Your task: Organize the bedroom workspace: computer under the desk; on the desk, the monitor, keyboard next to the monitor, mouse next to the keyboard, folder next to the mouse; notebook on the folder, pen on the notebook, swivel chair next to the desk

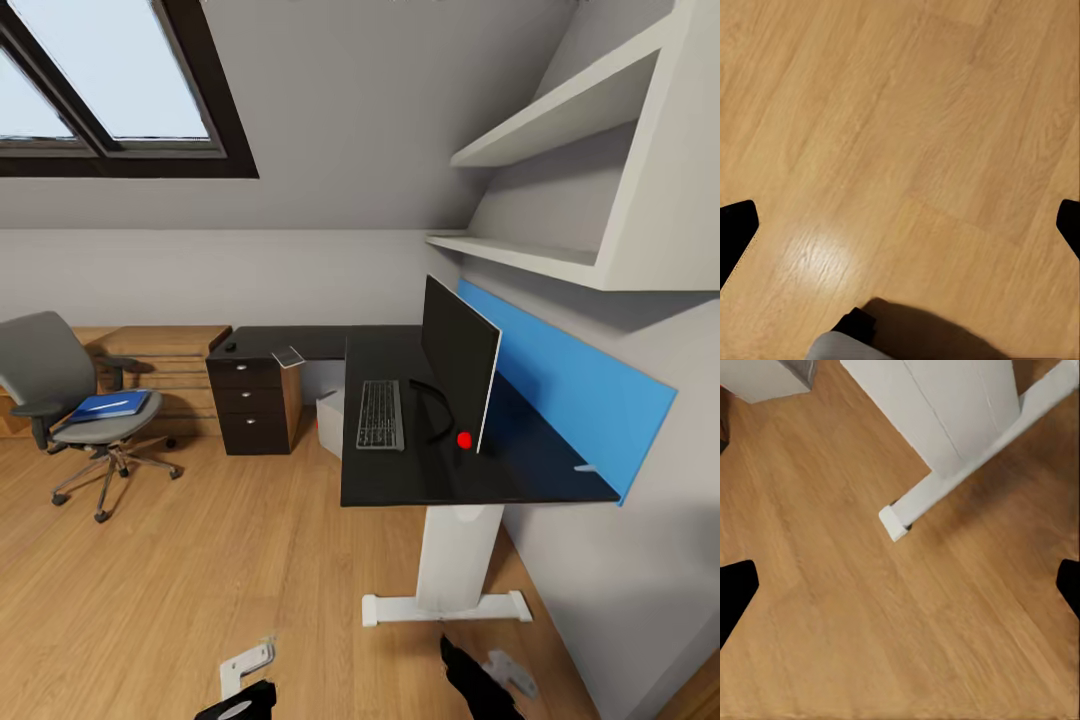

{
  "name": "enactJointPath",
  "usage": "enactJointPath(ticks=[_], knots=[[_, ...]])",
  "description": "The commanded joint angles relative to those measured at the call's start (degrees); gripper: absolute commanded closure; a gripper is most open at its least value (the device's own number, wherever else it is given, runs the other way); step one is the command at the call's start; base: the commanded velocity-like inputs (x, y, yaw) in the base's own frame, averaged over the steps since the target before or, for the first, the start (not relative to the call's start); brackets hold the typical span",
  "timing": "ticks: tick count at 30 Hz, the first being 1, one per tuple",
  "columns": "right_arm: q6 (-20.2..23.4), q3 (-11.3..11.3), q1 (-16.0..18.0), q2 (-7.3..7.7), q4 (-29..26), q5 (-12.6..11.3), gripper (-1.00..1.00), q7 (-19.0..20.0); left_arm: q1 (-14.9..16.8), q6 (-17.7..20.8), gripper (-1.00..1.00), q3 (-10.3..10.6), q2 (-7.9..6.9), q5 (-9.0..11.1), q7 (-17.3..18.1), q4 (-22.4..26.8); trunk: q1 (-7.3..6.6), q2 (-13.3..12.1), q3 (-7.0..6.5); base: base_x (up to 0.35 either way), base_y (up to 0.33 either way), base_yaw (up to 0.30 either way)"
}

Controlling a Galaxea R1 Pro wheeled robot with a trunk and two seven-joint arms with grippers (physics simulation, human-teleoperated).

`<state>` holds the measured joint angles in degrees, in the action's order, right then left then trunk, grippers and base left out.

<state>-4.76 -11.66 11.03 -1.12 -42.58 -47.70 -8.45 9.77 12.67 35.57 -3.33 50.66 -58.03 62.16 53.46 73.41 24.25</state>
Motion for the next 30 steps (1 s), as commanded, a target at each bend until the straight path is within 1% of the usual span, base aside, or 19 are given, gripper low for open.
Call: enactJointPath(ticks=[1, 3, 4, 7, 10, 14, 15, 16, 18, 20, 21, 25, 30], knots=[[-1.1, -0.4, 0.0, 0.05, 1.3, 0.7, -1.0, -0.3, 0.1, -0.3, -1.0, 0.6, -0.05, 0.1, 0.1, -1.3, -0.23, -0.4, -0.12, 0.0, 0.0, 0.0], [-3.0, -0.5, 0.0, 0.06, 3.8, 2.9, -1.0, -0.3, 0.1, -1.6, -1.0, 1.5, -0.04, 0.1, 1.2, -4.1, -0.67, -1.2, -0.48, 0.0, 0.0, 0.0], [-5.6, -0.5, 0.0, 0.09, 6.4, 5.0, -1.0, -0.4, 0.1, -2.9, -1.0, 2.6, -0.04, 0.1, 2.7, -7.0, -0.89, -1.6, -0.66, 0.0, 0.0, 0.0], [-10.8, -0.6, 0.0, 0.12, 10.6, 7.6, -1.0, -0.4, 0.1, -4.7, -1.0, 3.8, -0.03, 0.2, 5.8, -11.3, -1.54, -2.8, -1.2, 0.0, 0.0, 0.0], [-16.7, -0.6, 0.0, 0.1, 15.5, 9.3, -1.0, -0.4, 0.1, -6.4, -1.0, 4.4, 0.05, 0.2, 9.8, -15.9, -2.2, -4.0, -1.74, 0.0, 0.0, 0.0], [-23.9, -0.8, 0.0, -0.01, 21.4, 10.4, -1.0, -0.3, 0.1, -7.8, -1.0, 4.7, 0.35, 0.0, 16.3, -21.2, -3.08, -5.6, -2.46, 0.0, 0.0, 0.0], [-26.9, -1.0, 0.0, -0.18, 23.2, 10.7, -1.0, -0.2, 0.1, -8.1, -1.0, 4.8, 0.37, -0.1, 19.4, -23.4, -3.3, -6.0, -2.64, 0.0, 0.0, 0.0], [-28.1, -1.1, 0.0, -0.32, 23.9, 10.8, -1.0, -0.2, 0.1, -8.3, -1.0, 4.7, 0.35, -0.2, 20.7, -24.3, -3.52, -6.4, -2.82, 0.0, 0.0, 0.0], [-30.0, -1.4, 0.0, -0.68, 24.9, 11.0, -1.0, -0.1, 0.1, -8.5, -1.0, 4.7, 0.24, -0.2, 22.9, -25.7, -3.96, -7.2, -3.18, 0.0, 0.0, 0.0], [-31.3, -1.9, 0.0, -1.02, 25.6, 11.1, -1.0, 0.0, 0.1, -8.6, -1.0, 4.6, 0.02, -0.2, 24.3, -26.8, -4.4, -8.0, -3.54, 0.0, 0.0, 0.0], [-32.1, -2.4, 0.0, -1.28, 26.1, 11.2, -1.0, 0.0, 0.1, -8.8, -1.0, 4.4, -0.26, -0.3, 25.3, -27.4, -4.62, -8.4, -3.72, 0.0, 0.0, 0.0], [-32.9, -3.5, 0.0, -1.57, 26.6, 11.2, -1.0, 0.1, 0.1, -9.7, -1.0, 4.3, -0.59, -0.3, 26.3, -28.1, -5.5, -10.0, -4.43, 0.0, 0.0, 0.0], [-33.2, -4.4, 0.0, -1.73, 26.9, 11.2, -1.0, 0.1, 0.1, -11.1, -1.0, 4.2, -0.64, -0.3, 26.8, -28.5, -6.6, -12.0, -5.33, 0.0, 0.0, 0.0]])
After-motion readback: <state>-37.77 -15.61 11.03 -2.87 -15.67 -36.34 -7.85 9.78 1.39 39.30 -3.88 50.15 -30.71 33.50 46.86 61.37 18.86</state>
